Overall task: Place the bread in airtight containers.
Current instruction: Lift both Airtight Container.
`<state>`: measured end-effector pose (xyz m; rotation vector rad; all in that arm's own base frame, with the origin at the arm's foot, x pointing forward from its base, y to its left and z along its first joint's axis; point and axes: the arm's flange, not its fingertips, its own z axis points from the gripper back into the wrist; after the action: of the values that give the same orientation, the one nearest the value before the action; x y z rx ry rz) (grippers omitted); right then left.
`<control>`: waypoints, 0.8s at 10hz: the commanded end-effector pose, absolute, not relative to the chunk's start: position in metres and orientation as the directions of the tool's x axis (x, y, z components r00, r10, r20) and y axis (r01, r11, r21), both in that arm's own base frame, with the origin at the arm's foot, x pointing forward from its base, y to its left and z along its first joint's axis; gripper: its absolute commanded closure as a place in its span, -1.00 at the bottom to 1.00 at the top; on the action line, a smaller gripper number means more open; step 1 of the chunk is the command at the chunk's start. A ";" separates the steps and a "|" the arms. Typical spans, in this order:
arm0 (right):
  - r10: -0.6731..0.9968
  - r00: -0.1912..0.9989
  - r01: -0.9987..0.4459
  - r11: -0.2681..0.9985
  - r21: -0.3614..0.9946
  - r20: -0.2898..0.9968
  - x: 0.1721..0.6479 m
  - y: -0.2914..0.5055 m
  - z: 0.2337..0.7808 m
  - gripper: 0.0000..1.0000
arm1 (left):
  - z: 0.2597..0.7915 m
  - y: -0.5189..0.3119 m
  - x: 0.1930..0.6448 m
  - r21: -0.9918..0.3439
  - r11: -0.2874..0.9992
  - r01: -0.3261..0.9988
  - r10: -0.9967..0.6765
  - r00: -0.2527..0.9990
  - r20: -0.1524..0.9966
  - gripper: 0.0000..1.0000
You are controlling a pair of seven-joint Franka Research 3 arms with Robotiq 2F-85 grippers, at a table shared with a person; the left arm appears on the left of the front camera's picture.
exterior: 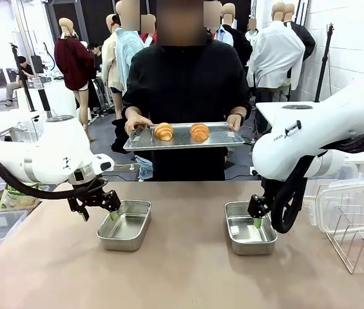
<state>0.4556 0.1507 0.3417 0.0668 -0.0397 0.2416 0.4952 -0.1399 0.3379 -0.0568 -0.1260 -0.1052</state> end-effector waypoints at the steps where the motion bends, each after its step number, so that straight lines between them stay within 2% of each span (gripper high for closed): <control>1: 0.211 0.977 -0.212 0.973 0.088 0.021 0.463 0.154 0.338 -1.00 | 0.329 -0.142 0.502 -0.047 0.996 0.078 -0.074 0.993 0.090 -1.00; 5: 0.203 0.979 -0.203 0.976 0.074 0.006 0.466 0.155 0.330 -1.00 | 0.326 -0.141 0.502 -0.040 0.997 0.071 -0.068 0.995 0.073 -1.00; 8: 0.053 0.998 -0.052 0.998 -0.019 0.040 0.478 0.154 0.322 -1.00 | 0.325 -0.141 0.502 -0.020 0.998 0.064 -0.062 0.994 0.086 -1.00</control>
<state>0.4676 0.1460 0.3285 0.0380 -0.0334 0.1239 0.4992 -0.1389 0.3225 -0.0521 -0.0852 -0.0930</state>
